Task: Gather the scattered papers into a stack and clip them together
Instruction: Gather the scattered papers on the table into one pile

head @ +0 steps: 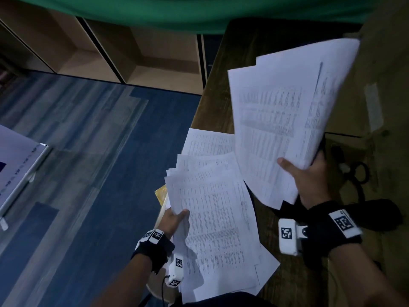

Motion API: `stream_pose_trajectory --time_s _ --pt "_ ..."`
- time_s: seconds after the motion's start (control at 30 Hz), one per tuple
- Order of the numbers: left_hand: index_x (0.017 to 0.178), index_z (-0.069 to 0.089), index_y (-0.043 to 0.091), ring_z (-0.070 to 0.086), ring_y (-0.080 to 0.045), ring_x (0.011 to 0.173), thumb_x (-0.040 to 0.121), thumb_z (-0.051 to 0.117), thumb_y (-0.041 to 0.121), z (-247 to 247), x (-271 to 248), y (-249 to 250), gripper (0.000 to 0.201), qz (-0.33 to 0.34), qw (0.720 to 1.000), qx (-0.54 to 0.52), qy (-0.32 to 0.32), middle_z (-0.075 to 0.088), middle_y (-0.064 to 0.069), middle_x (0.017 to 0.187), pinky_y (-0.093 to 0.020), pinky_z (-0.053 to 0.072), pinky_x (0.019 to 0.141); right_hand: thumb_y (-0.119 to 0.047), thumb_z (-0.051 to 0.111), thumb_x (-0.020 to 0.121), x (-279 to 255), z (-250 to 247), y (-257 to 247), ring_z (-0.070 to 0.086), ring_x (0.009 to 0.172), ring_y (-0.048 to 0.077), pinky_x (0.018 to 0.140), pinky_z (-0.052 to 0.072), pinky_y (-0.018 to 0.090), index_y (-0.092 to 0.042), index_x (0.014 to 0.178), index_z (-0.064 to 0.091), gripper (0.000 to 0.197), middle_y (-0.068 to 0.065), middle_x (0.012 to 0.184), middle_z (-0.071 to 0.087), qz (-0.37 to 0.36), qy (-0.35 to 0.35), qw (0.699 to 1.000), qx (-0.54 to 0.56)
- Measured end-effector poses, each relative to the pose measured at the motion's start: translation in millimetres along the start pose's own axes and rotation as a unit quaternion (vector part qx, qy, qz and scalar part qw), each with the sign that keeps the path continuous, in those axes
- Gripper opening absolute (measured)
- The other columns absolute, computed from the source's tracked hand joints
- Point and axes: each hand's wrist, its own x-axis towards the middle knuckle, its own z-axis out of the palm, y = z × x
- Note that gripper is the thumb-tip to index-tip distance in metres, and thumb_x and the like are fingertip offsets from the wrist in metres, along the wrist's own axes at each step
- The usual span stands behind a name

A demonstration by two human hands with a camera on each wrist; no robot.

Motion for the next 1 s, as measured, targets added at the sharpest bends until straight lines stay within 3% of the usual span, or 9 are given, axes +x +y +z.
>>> stream_pose_trajectory --time_s 0.1,0.23,0.37,0.5,0.63,0.77,0.87,0.93,1.0 --pt "0.097 0.066 0.005 0.066 -0.029 0.081 0.094 0.06 0.014 4.7 -3.5 6.9 0.011 0.002 1.0 0.013 0.004 0.071 -0.013 0.088 -0.04 0.052 0.081 -0.009 0.084 0.07 -13.7 10.5 25.3 0.064 0.104 0.017 0.091 0.054 0.046 -0.011 0.129 0.05 0.068 0.002 0.12 0.064 0.059 -0.013 0.998 0.031" --pt "0.105 0.063 0.005 0.065 -0.026 0.082 0.094 0.058 0.01 6.8 -6.2 12.6 0.013 -0.015 1.0 -0.001 0.013 0.069 -0.013 0.096 -0.034 0.05 0.078 -0.009 0.083 0.07 -35.3 17.9 51.3 0.062 0.107 0.022 0.094 0.051 0.046 -0.013 0.128 0.049 0.068 0.005 0.122 0.062 0.057 -0.018 0.998 0.003" --pt "0.114 0.064 0.003 0.067 -0.036 0.098 0.092 0.06 0.014 6.8 -4.4 11.6 0.025 -0.028 0.999 -0.004 0.015 0.071 -0.019 0.11 -0.046 0.054 0.091 -0.007 0.084 0.069 -53.5 27.9 73.8 0.061 0.107 0.022 0.091 0.051 0.043 -0.015 0.129 0.045 0.072 0.004 0.121 0.062 0.088 -0.085 0.992 -0.016" --pt "0.103 0.072 0.006 0.07 -0.036 0.099 0.089 0.06 0.022 4.7 -0.3 10.0 0.024 -0.031 0.999 -0.003 0.008 0.076 -0.013 0.102 -0.055 0.054 0.093 -0.005 0.082 0.068 -62.4 34.5 117.2 0.055 0.11 0.025 0.093 0.047 0.04 -0.014 0.145 0.026 0.095 0.011 0.129 0.054 0.171 -0.184 0.955 -0.16" --pt "0.096 0.074 0.009 0.071 -0.033 0.094 0.091 0.056 0.018 6.1 -13.1 22.6 0.02 -0.039 0.998 -0.039 0.002 0.077 -0.01 0.096 -0.051 0.058 0.087 -0.019 0.087 0.063 -68.5 34.7 151.0 0.051 0.121 0.027 0.104 0.043 0.046 -0.017 0.147 0.023 0.105 0.01 0.136 0.049 0.207 -0.218 0.927 -0.224" --pt "0.093 0.072 0.014 0.071 -0.026 0.082 0.1 0.041 0.033 8.4 -23.4 29.2 0.037 -0.066 0.992 -0.104 -0.001 0.076 -0.011 0.096 -0.035 0.055 0.071 -0.038 0.078 0.073 -70.1 37.1 158.0 0.058 0.114 0.028 0.098 0.049 0.047 -0.019 0.14 0.037 0.081 0.008 0.129 0.056 0.229 -0.16 0.941 -0.189" --pt "0.111 0.07 0.023 0.073 -0.025 0.096 0.091 0.036 0.069 2.8 -25.3 26.1 0.06 -0.049 0.981 -0.188 -0.026 0.075 -0.009 0.111 -0.044 0.055 0.085 -0.04 0.06 0.087 -68.5 35.0 158.3 0.059 0.114 0.029 0.099 0.048 0.046 -0.018 0.129 0.049 0.049 0.011 0.129 0.061 0.194 -0.148 0.939 -0.244" --pt "0.134 0.058 0.026 0.062 -0.03 0.12 0.076 0.035 0.086 -3.9 -25.0 19.1 0.087 -0.054 0.976 -0.208 -0.043 0.063 -0.011 0.134 -0.055 0.045 0.104 -0.038 0.053 0.091 -68.6 32.5 163.6 0.057 0.118 0.028 0.102 0.046 0.043 -0.018 0.13 0.05 0.044 0.01 0.134 0.059 0.179 -0.182 0.917 -0.307" --pt "0.142 0.049 0.027 0.054 -0.034 0.13 0.072 0.036 0.089 -10.5 -8.0 -3.8 0.095 -0.067 0.967 -0.237 -0.059 0.056 -0.012 0.142 -0.06 0.036 0.111 -0.034 0.051 0.094 -70.7 31.1 161.2 0.053 0.124 0.029 0.104 0.043 0.041 -0.017 0.137 0.046 0.047 0.009 0.14 0.053 0.178 -0.216 0.892 -0.356"
